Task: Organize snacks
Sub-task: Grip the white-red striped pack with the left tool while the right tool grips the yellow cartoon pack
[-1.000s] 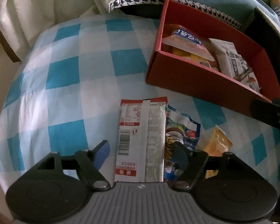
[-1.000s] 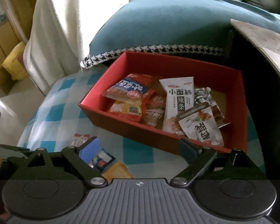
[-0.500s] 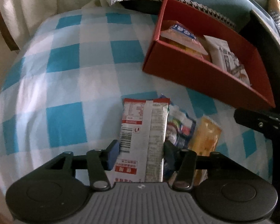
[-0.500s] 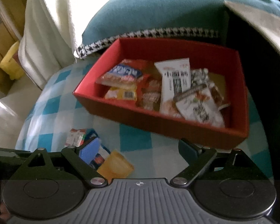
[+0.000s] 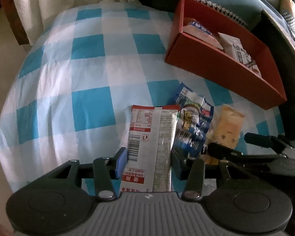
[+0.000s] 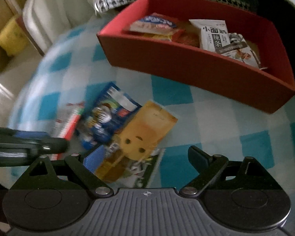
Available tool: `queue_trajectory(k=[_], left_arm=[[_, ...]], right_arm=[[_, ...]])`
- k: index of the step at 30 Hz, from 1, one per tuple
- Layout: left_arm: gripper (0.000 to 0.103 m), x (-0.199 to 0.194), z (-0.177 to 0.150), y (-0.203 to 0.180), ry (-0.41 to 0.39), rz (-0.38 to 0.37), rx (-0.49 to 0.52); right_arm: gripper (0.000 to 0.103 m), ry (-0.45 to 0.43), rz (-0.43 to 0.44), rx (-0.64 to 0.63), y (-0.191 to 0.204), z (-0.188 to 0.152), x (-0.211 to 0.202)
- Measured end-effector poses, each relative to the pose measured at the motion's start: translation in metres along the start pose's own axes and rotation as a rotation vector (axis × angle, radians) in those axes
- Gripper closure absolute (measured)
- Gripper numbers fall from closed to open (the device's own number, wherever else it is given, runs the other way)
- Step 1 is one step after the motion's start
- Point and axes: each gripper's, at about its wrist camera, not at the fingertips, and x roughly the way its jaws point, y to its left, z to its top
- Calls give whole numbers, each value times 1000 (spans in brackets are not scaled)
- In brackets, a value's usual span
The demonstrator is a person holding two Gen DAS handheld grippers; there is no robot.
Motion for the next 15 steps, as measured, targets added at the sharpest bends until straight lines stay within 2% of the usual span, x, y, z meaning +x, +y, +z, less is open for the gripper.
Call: queue_trajectory(k=[3, 8, 11, 15], left_arm=[[61, 0, -1, 1, 4, -5, 5], [61, 4, -1, -4, 18, -17, 15], [61, 6, -4, -11, 19, -6, 38], [61, 9, -5, -13, 29, 1, 48]], right_arm=[[8, 13, -34, 23, -14, 0, -1], [8, 17, -34, 120, -48, -8, -7], [8, 38, 42, 220, -60, -16, -4], [7, 13, 114, 303, -66, -27, -16]])
